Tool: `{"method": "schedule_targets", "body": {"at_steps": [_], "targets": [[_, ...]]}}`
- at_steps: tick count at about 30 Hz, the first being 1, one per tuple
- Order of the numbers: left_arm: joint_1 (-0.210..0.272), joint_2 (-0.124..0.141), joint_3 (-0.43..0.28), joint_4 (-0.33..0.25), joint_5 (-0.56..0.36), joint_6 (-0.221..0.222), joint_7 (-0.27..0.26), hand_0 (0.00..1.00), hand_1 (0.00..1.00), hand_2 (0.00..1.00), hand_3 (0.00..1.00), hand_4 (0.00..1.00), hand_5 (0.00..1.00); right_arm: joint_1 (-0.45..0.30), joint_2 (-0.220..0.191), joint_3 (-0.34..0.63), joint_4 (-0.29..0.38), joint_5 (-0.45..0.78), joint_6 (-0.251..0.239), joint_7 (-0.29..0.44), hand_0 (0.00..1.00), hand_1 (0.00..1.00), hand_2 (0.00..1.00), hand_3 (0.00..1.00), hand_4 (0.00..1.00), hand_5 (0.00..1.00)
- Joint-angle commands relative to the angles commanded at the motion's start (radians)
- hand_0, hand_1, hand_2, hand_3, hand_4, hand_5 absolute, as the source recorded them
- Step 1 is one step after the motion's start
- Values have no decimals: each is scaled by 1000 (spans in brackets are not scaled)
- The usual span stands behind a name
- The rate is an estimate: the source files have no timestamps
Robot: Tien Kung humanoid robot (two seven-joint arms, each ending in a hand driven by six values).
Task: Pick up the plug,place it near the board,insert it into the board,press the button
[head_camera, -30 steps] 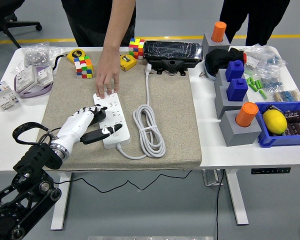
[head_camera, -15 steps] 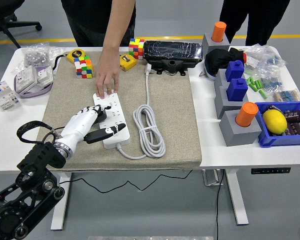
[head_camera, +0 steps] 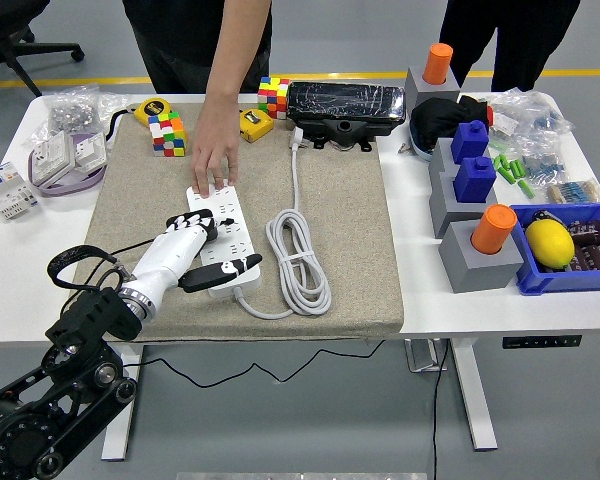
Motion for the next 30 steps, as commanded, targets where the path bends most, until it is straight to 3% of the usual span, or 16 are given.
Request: {"method": "schedule_targets", "body": {"at_steps": [17,30], "targets": [[1,7,2,-7,10,6,-4,998,946,919,883,998,998,-4,0,-4,0,3,-1,0,824,765,754,794,998,998],[-31,21,-3,-62,41,18,2,998,939,910,877,998,998,0,0,-8,0,5,-1,-1,824,764,754,793,998,998]]}}
